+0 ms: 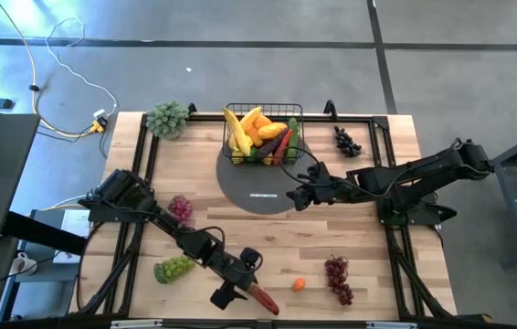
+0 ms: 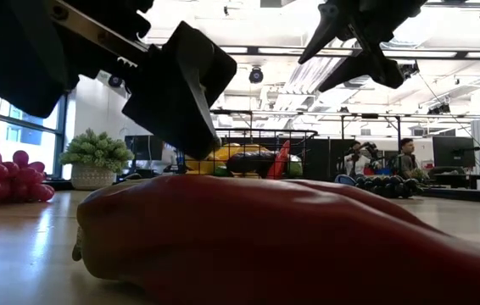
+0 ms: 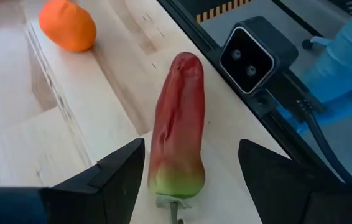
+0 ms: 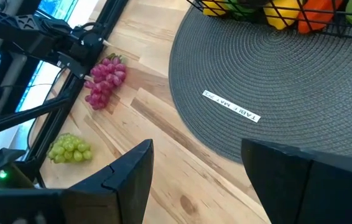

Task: Build produce basket
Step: Put the red pepper into the black wire basket

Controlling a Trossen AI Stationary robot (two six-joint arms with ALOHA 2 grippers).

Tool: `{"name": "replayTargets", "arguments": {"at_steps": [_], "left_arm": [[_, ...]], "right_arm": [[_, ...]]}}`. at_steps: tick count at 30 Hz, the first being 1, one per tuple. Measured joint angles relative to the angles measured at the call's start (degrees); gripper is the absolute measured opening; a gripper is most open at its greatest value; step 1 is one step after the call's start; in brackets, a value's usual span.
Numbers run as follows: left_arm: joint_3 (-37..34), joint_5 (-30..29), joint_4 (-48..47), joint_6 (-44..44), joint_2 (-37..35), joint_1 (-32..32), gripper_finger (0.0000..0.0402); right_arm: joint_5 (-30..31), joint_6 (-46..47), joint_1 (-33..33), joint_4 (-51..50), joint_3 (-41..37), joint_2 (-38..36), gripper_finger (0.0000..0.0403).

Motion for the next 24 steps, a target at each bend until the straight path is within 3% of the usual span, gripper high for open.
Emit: {"name": "replayTargets", "arguments": {"at_steps": [14,24], "left_arm": [[-0.02,0.22,3.55,0.66,3.31,-0.47,0.0248],[0.01,-4.14,4.17,-2.89,5.38,-1.08,0.0239]], "right_arm": [[0.05,0.91,0.15,-0.18,0.00,0.00,0.0224],[0.05,1.29,0.13,-1.03,0.00,0.00,0.0224]]}}
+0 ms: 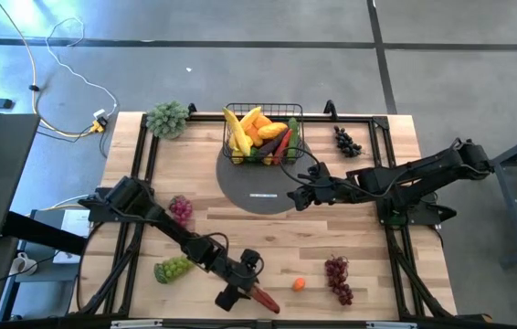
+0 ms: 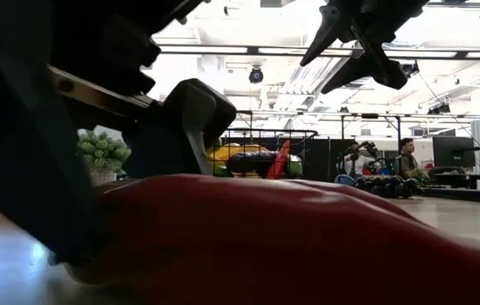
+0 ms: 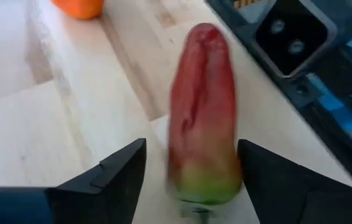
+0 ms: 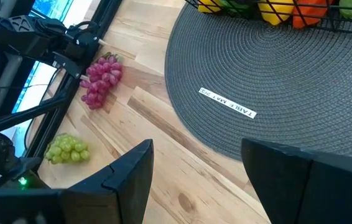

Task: Build produce basket
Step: Put the red pepper into the black wire basket

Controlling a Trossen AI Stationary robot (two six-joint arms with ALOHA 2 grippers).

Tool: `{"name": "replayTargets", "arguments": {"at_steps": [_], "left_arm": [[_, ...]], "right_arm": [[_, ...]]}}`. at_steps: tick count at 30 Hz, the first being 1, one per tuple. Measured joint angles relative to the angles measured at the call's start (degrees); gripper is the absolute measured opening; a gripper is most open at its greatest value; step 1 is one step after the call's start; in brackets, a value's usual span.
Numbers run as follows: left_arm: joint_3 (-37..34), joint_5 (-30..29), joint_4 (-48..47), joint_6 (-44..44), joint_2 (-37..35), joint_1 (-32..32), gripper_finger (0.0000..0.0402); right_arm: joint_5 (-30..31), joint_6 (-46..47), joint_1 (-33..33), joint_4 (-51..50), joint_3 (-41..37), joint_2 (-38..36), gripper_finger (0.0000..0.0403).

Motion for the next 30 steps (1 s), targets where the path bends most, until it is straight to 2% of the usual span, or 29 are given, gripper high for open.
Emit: {"name": "replayTargets", "arguments": {"at_steps": [4,11,15,30], "left_arm": [[0.00,-0.63,0.22,0.22,0.00,0.00,0.0205],[0.04,0.05,-1.41,0.93,-0.11,-0.04,0.0122],[0.04,0.25,-1.46,-0.23,-0.15,0.19,0.0090],[-0.02,-0.13,-2.25,-3.17,-4.18,4.75,0.0079]], "right_arm": [[0.00,0.19,0.02,-0.27,0.00,0.00,0.0224],[0.01,0.19,0.02,-0.87,0.00,0.00,0.0224],[0.00,0.19,0.02,-1.34,0.00,0.00,0.0224],[1.97,0.84,-1.86,-4.58,0.00,0.02,0.0224]]}}
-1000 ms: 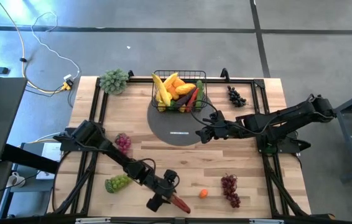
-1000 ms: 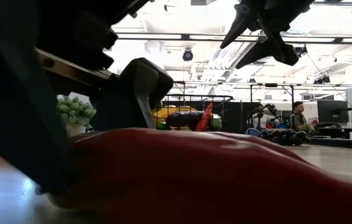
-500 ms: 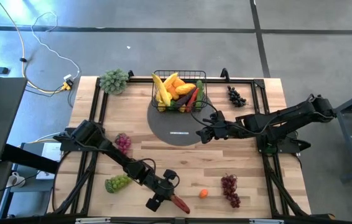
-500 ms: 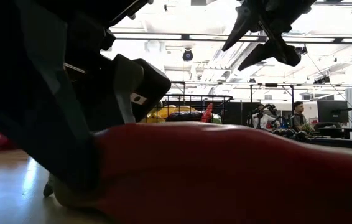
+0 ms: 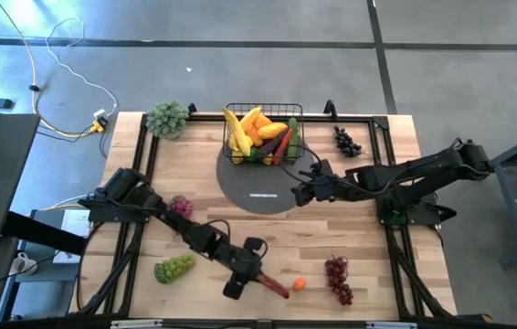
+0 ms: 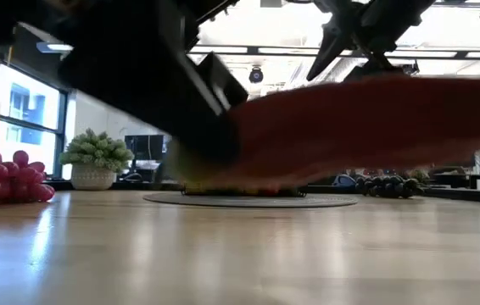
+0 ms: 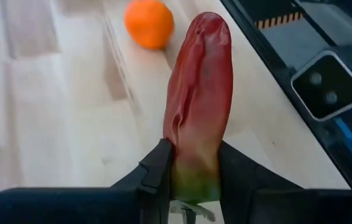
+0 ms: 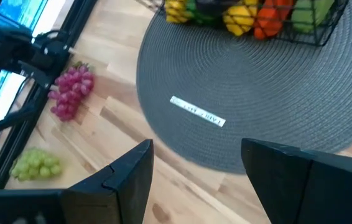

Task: Build produce basket
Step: Put the red pepper into the black wire basket

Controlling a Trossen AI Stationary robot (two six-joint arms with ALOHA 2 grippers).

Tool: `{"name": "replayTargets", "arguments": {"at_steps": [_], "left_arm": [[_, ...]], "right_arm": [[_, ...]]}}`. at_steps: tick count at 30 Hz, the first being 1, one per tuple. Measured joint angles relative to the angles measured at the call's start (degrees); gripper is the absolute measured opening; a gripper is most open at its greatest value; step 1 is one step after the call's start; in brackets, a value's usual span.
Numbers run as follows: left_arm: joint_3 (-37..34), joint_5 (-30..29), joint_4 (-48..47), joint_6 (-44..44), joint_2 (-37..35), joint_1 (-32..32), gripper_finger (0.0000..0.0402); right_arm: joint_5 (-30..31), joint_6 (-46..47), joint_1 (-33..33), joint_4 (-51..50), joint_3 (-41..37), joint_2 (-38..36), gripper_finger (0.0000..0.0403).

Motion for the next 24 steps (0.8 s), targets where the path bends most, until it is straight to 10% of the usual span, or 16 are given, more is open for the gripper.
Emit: {"name": "replayTargets", "arguments": {"at_steps": [24], "left_arm": [[0.04,-1.17,-2.35,0.50,-6.55,20.01,0.0080]], "right_arm": [[-0.01,-20.49,-17.69,-0.21,0.00,-6.52,0.0224]]}}
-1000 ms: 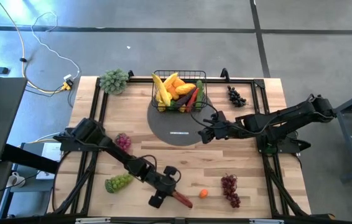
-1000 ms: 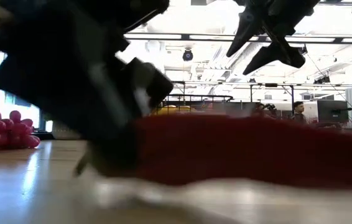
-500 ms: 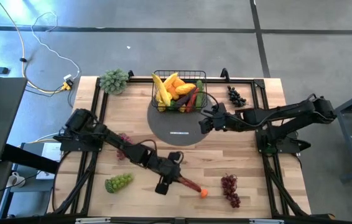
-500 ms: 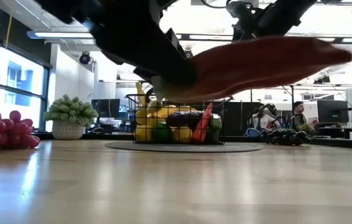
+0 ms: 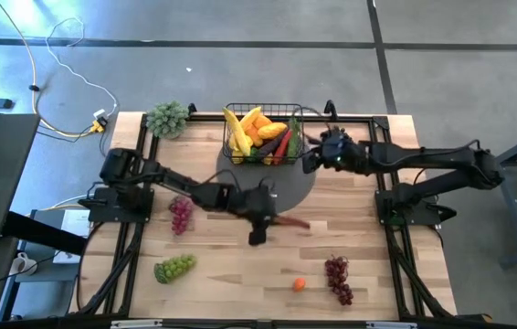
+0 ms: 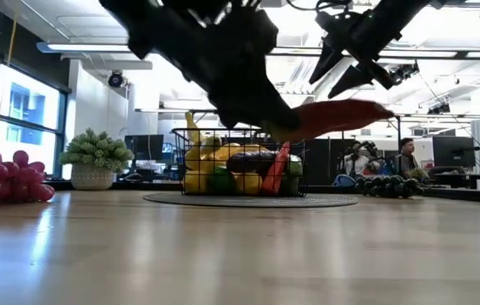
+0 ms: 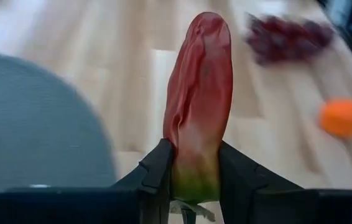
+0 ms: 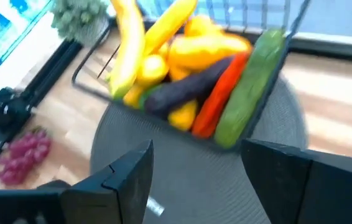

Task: Build produce basket
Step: Put the red pepper into the black wire basket

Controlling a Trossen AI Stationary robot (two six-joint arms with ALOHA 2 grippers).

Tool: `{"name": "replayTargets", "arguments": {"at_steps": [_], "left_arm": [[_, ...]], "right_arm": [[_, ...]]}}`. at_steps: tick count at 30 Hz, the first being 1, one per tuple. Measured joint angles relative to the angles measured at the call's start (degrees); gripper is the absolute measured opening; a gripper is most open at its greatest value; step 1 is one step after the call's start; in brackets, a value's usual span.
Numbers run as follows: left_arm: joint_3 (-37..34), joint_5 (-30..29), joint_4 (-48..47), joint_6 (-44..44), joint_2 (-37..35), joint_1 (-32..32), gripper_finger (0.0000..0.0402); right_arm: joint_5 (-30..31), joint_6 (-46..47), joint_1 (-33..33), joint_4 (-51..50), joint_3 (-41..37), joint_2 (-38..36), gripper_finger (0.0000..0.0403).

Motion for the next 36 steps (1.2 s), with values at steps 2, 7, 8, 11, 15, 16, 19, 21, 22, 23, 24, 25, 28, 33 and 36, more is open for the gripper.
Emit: {"name": "replayTargets", "arguments": {"at_steps": [2,7,8,11,15,16,19,21,22,23,24,25,28,33,36], "left_arm": [[0.00,-0.01,1.12,-1.01,0.00,2.24,0.0080],[0.62,-0.21,4.80,-4.74,0.02,7.54,0.0081],[1.18,-0.59,4.98,-5.66,0.04,8.54,0.0081],[2.59,-3.36,6.46,-8.43,0.04,11.41,0.0081],[4.88,-7.07,7.62,-12.93,0.04,15.16,0.0081],[5.46,-7.73,7.68,-14.04,0.04,16.02,0.0081],[6.68,-9.06,7.50,-16.38,0.04,18.41,0.0081],[7.23,-10.50,7.61,-17.51,0.04,19.76,0.0081],[7.34,-11.31,7.74,-18.18,0.04,20.41,0.0081],[7.34,-12.12,7.71,-19.23,0.04,21.04,0.0081],[7.34,-12.94,7.41,-20.83,0.04,21.70,0.0081],[7.34,-13.62,7.04,-22.69,0.09,22.37,0.0081],[7.32,-14.57,6.11,-29.24,0.13,24.25,0.0081],[7.30,-16.16,4.58,-37.95,0.15,26.10,0.0081],[7.30,-16.23,4.42,-40.99,0.15,26.41,0.0081]], "right_arm": [[0.02,-1.81,-1.88,-0.04,0.00,-1.22,0.0224],[-1.48,-6.71,-6.07,-0.15,0.00,-3.29,0.0224],[-1.68,-7.59,-6.75,-0.16,0.00,-3.54,0.0224],[-2.60,-9.41,-8.34,-0.27,0.01,-3.94,0.0224],[-3.13,-12.09,-10.03,-1.00,0.00,-3.95,0.0224],[-3.26,-12.89,-10.46,-1.16,0.00,-3.95,0.0224],[-3.28,-14.60,-11.65,-2.09,0.00,-3.95,0.0224],[-3.28,-15.55,-12.42,-2.84,0.00,-3.95,0.0224],[-3.30,-15.77,-12.74,-3.25,0.00,-3.95,0.0224],[-3.28,-15.79,-12.97,-3.45,0.00,-3.95,0.0224],[-3.28,-15.79,-13.26,-3.67,0.00,-3.95,0.0224],[-3.30,-15.80,-13.54,-4.04,0.02,-3.95,0.0224],[-3.29,-16.59,-14.11,-5.12,0.02,-3.95,0.0224],[-3.28,-16.66,-14.37,-6.50,0.00,-3.92,0.0224],[-3.29,-16.63,-14.37,-6.68,0.00,-3.92,0.0224]]}}
